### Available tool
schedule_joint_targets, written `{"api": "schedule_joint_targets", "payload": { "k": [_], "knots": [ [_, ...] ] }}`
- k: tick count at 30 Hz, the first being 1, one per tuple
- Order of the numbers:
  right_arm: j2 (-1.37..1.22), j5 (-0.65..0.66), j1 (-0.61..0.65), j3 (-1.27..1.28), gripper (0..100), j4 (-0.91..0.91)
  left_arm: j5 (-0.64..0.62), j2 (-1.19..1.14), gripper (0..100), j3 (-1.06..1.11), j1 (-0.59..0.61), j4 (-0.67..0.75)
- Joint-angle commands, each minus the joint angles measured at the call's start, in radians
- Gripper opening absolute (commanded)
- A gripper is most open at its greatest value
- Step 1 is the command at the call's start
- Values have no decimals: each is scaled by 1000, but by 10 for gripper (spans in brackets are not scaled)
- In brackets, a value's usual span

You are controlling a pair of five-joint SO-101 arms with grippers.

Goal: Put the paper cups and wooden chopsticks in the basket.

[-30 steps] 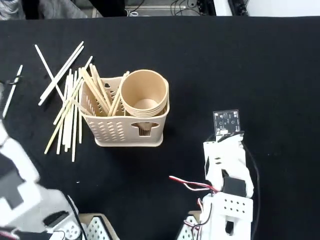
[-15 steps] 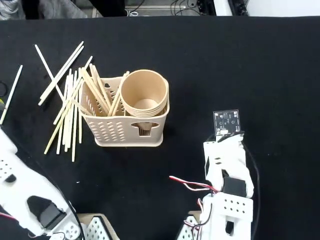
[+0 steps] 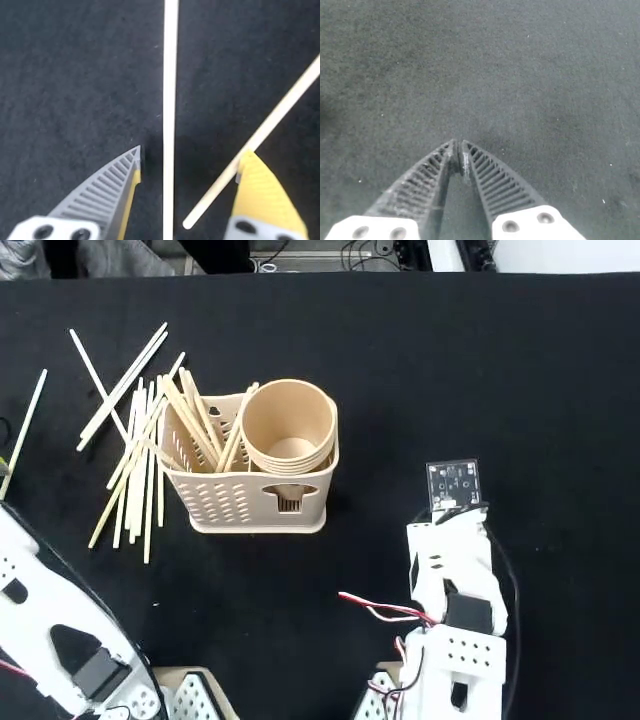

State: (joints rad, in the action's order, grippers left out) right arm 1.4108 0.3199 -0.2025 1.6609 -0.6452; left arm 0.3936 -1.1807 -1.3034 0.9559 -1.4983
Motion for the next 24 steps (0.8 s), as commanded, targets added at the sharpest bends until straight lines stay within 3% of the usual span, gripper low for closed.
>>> {"api": "schedule_joint_targets", "payload": {
  "k": [1,8,24],
  "knots": [
    [15,-5,-6,-5,12,14,31,-68,293,-108,-2,-3],
    [15,-5,-6,-5,12,14,23,-178,22,-329,-24,-17],
    [15,-5,-6,-5,12,14,25,-101,29,-363,-58,-244]
  ]
}}
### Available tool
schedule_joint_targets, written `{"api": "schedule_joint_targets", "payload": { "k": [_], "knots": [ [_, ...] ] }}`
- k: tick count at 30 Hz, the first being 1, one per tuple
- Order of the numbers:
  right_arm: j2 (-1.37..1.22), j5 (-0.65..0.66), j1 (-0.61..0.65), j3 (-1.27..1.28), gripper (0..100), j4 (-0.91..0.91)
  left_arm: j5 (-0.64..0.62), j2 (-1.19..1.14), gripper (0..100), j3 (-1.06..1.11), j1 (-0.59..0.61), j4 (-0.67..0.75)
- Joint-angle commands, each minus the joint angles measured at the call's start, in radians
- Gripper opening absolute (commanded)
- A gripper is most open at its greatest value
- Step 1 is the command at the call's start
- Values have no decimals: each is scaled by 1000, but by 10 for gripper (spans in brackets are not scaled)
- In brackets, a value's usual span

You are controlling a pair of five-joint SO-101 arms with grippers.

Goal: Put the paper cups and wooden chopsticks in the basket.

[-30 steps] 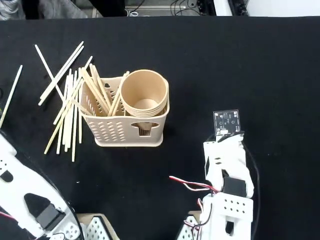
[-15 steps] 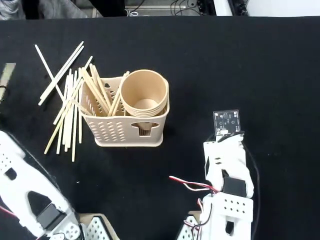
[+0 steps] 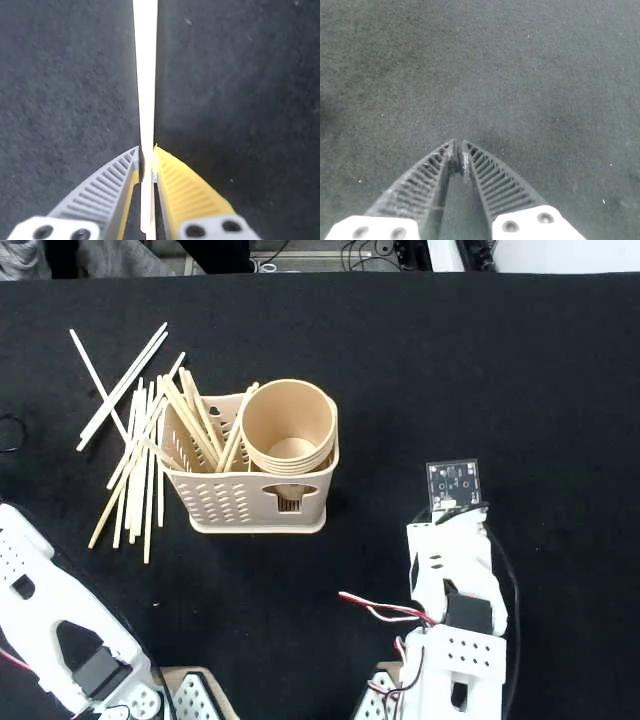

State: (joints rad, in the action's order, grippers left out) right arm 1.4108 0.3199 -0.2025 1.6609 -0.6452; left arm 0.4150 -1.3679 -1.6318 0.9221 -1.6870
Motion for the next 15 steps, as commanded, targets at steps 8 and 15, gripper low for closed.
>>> {"api": "schedule_joint_targets", "payload": {
  "k": [8,15],
  "knots": [
    [15,-5,-6,-5,12,14,-114,275,29,-35,-25,-75],
    [15,-5,-6,-5,12,14,-273,473,28,-30,39,-77]
  ]
}}
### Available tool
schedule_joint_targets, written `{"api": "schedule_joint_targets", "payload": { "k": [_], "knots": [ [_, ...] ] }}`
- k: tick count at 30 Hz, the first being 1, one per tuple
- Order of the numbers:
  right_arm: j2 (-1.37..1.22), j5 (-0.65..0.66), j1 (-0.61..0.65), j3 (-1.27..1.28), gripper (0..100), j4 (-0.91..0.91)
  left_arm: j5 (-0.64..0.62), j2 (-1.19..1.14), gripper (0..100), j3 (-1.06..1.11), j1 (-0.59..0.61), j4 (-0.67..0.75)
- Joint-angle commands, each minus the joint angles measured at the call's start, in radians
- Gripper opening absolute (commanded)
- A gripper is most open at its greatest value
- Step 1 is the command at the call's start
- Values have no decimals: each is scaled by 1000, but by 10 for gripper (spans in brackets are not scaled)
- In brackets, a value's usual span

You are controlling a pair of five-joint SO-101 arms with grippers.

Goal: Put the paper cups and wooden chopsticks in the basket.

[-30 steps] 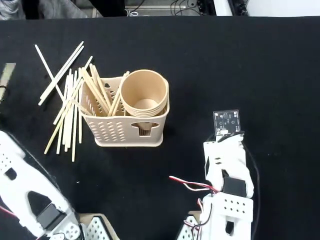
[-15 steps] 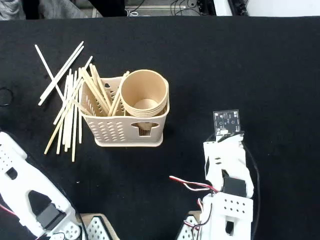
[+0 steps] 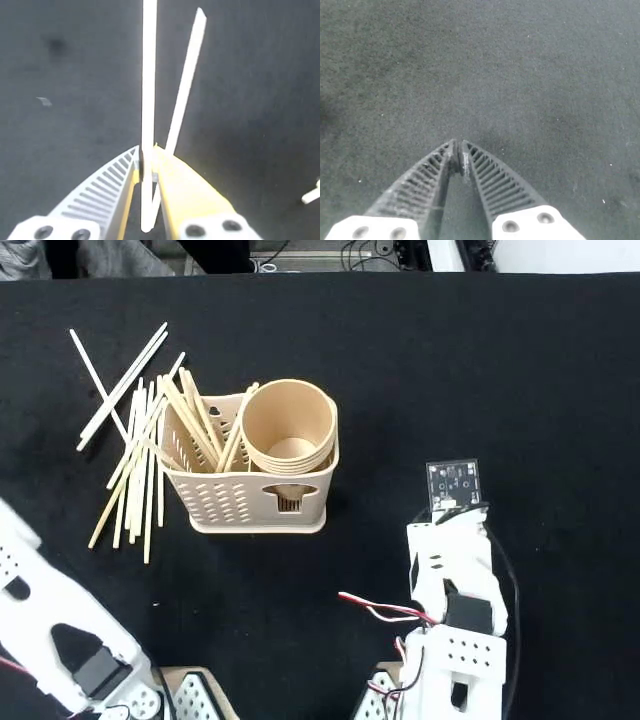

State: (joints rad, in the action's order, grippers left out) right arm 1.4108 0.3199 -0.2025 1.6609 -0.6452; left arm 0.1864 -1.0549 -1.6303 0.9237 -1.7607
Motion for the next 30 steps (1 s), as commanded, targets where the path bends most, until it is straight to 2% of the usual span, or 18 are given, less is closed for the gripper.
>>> {"api": "schedule_joint_targets", "payload": {
  "k": [1,5,9,13,15,18,22,26,30],
  "knots": [
    [15,-5,-6,-5,12,14,-46,180,28,-33,42,-3],
    [15,-5,-6,-5,12,14,-46,259,28,-36,51,-3],
    [15,-5,-6,-5,12,14,-147,333,28,-36,56,-5],
    [15,-5,-6,-5,12,15,-169,439,27,31,54,-11],
    [15,-5,-6,-5,12,15,-166,539,27,173,54,-11],
    [15,-5,-6,-5,12,15,-120,764,27,510,33,-9],
    [15,-5,-6,-5,12,14,-87,1119,29,941,-68,38],
    [15,-5,-6,-5,12,14,-97,1464,29,1319,-237,233],
    [15,-5,-6,-5,12,14,-184,1814,29,1710,-407,506]
  ]
}}
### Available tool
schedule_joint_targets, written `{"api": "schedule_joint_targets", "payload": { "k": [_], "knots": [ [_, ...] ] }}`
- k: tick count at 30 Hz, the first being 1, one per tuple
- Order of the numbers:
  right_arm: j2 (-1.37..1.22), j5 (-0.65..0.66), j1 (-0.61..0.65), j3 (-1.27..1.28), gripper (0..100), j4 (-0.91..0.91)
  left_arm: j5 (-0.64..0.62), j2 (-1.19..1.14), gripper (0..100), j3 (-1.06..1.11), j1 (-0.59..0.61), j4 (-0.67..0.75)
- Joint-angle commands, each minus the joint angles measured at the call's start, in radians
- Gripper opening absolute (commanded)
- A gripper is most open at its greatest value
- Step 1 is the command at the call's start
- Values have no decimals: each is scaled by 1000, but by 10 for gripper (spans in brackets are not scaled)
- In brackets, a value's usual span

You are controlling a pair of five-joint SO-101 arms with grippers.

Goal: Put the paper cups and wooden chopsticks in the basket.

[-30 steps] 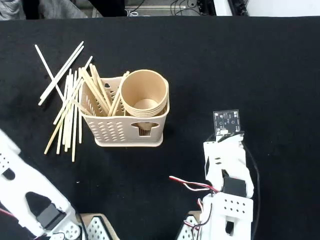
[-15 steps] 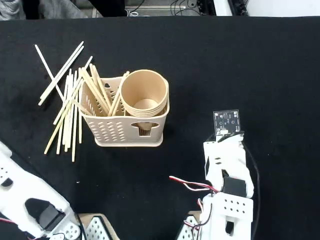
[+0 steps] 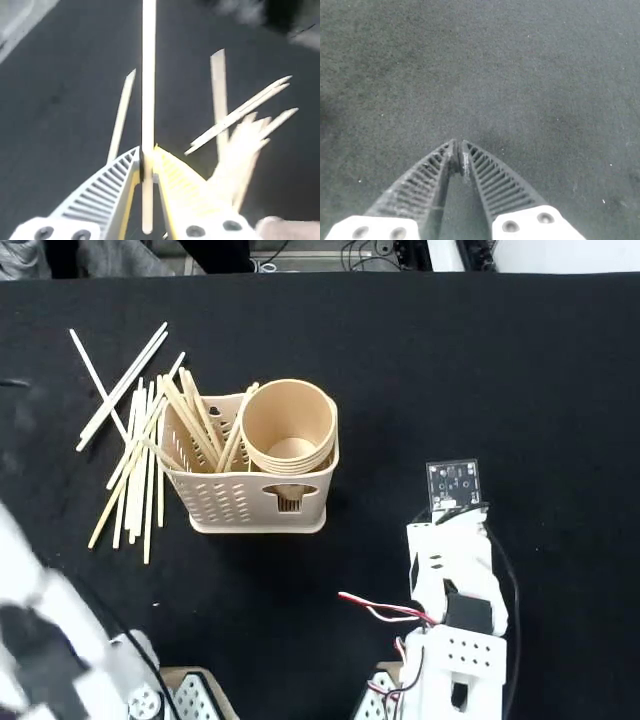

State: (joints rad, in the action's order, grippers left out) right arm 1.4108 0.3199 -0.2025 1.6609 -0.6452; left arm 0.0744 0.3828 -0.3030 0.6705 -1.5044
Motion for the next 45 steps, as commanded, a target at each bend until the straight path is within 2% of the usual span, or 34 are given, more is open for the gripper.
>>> {"api": "schedule_joint_targets", "payload": {
  "k": [1,6,10,11,13,18,26,30,37,40,45],
  "knots": [
    [15,-5,-6,-5,12,14,-100,463,29,478,-185,336],
    [15,-5,-6,-5,12,14,-216,835,29,941,-374,850],
    [15,-5,-6,-5,12,14,-229,1017,29,1316,-565,1307],
    [15,-5,-6,-5,12,14,-229,1053,29,1395,-602,1382],
    [15,-5,-6,-5,12,14,-229,1112,29,1520,-662,1447],
    [15,-5,-6,-5,12,15,-229,1234,29,1713,-736,1404],
    [15,-5,-6,-5,12,15,-229,1427,41,1847,-734,1297],
    [15,-5,-6,-5,12,15,-236,1438,166,1807,-742,1126],
    [15,-5,-6,-5,12,15,-230,1433,184,1618,-730,937],
    [15,-5,-6,-5,12,14,-230,1432,184,1509,-645,865],
    [15,-5,-8,-5,12,14,-222,1373,205,1276,-315,663]
  ]
}}
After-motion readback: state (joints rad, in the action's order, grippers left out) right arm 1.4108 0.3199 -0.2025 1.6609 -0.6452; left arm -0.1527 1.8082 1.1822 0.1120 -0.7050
